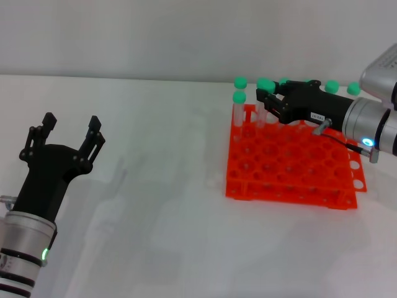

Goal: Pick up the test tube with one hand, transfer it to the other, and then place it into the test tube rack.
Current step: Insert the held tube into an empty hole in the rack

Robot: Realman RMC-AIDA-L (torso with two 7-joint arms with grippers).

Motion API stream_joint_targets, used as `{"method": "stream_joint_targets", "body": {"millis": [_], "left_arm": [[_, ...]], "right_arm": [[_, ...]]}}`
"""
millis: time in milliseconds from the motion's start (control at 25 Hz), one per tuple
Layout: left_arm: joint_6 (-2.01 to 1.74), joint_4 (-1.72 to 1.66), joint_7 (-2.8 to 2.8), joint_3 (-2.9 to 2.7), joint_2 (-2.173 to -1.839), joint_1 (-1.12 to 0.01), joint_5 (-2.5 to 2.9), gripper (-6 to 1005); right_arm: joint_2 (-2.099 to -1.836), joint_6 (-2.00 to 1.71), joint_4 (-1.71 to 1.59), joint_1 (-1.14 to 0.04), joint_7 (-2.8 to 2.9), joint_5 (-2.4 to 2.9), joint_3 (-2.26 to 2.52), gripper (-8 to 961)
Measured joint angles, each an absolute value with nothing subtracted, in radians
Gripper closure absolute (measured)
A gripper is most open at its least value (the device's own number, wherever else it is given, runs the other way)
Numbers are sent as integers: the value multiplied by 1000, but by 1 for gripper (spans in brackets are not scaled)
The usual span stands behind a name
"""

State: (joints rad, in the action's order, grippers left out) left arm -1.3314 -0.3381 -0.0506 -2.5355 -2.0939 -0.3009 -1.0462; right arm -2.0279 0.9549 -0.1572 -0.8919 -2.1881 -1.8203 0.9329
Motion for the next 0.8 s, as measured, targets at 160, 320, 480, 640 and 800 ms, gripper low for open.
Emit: {"method": "stream_joint_targets", "body": {"millis": [160, 320, 480, 640, 800], "left_arm": [[-1331, -340, -53, -2536, -2094, -301, -1046, 167], [-1331, -337, -96, -2536, -2094, -305, -1045, 167], [-1331, -332, -119, -2536, -2093, -309, -1044, 167], [-1331, -329, -120, -2536, -2092, -311, -1044, 167], [-1331, -329, -120, -2536, -2092, -312, -1045, 167]], "right_arm": [[-2028, 936, -155, -896, -2200, -1817, 976, 685], [-2028, 916, -166, -903, -2208, -1830, 1052, 684], [-2028, 922, -171, -894, -2209, -1833, 1058, 683], [-2028, 923, -176, -887, -2201, -1857, 1058, 683], [-2028, 918, -181, -886, -2168, -1868, 1064, 682]]}}
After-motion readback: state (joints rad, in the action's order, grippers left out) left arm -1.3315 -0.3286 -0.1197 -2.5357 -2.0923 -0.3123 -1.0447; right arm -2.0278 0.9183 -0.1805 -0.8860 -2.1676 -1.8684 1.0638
